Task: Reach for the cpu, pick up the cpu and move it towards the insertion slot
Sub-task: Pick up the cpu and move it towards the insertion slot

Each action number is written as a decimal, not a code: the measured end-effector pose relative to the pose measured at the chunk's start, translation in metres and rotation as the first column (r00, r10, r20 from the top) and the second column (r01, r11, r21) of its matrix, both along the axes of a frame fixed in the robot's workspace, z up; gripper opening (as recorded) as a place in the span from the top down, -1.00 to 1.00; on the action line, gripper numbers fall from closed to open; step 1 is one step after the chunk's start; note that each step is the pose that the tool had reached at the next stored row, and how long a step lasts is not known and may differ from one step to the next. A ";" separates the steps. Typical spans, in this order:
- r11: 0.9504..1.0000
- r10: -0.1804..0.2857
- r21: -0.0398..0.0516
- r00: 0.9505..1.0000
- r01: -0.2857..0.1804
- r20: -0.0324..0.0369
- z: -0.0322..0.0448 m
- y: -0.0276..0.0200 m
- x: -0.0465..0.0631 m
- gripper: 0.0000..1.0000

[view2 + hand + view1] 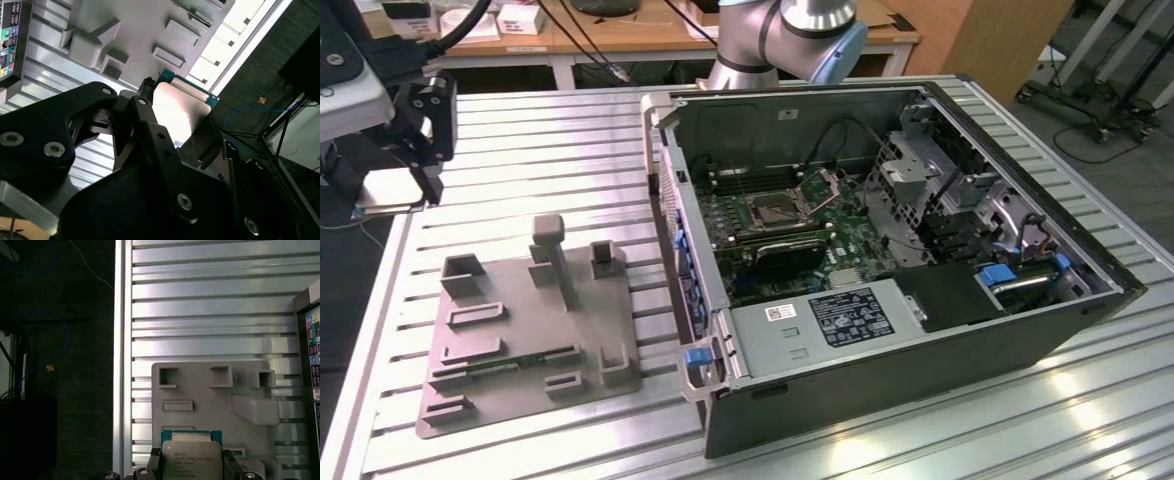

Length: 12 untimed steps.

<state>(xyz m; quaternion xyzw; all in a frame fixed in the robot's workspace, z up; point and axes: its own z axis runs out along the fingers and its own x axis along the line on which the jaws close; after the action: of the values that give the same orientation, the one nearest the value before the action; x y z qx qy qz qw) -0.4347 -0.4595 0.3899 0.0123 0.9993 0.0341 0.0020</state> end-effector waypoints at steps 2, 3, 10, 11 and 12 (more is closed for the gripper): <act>1.000 0.000 0.000 1.000 0.000 0.000 -0.0001 0.0000 0.000 -0.09; 1.000 0.000 0.000 1.000 0.000 0.000 -0.0001 0.0000 0.000 -0.09; 1.000 0.000 0.000 1.000 0.000 0.000 -0.0001 0.0000 0.000 -0.09; 1.000 0.000 0.000 1.000 0.000 0.000 -0.0001 0.0000 0.000 -0.09; 1.000 0.000 0.000 1.000 0.000 0.000 -0.0001 0.0000 0.000 -0.09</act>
<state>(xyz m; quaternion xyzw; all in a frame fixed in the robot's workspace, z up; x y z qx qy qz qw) -0.4342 -0.4595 0.3898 0.0122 0.9993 0.0341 0.0020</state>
